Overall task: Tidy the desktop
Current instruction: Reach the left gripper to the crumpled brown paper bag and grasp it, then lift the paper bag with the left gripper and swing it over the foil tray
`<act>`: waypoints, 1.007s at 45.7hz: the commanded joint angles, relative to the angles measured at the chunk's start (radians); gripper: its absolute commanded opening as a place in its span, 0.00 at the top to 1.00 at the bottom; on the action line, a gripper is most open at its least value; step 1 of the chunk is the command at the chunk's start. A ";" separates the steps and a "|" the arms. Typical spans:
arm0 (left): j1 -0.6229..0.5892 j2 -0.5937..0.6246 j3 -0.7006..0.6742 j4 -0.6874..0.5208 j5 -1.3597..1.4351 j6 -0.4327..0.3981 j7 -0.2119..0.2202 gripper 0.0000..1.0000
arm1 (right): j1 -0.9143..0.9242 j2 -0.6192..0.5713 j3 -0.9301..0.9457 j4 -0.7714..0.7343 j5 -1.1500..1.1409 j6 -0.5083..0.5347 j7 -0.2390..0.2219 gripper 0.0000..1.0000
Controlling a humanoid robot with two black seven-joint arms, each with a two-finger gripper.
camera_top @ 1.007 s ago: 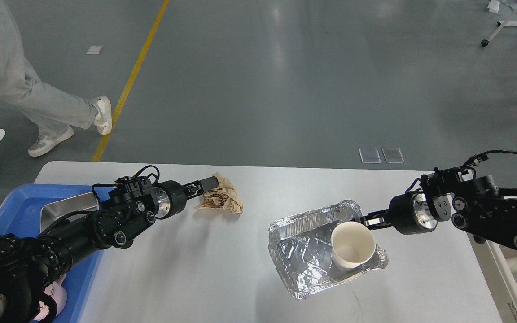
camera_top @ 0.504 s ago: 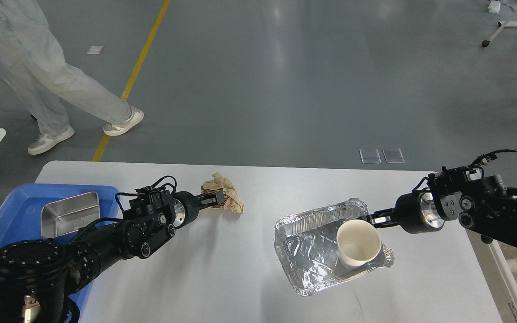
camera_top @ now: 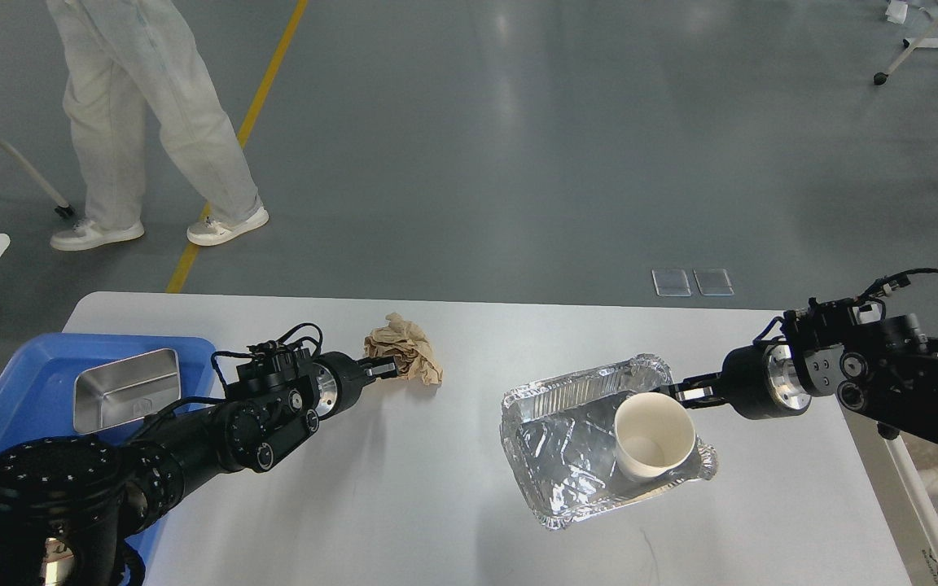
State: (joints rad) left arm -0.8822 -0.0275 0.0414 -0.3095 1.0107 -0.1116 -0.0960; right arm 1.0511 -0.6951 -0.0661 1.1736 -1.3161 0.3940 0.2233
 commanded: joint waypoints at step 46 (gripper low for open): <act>-0.210 0.461 0.087 -0.704 -0.003 -0.091 -0.073 1.00 | 0.000 -0.012 0.008 0.006 0.002 0.000 -0.001 1.00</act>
State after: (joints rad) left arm -1.0341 0.3263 0.0989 -0.8824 1.0124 -0.2030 -0.1748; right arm 1.0507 -0.7102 -0.0586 1.1796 -1.3146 0.3940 0.2224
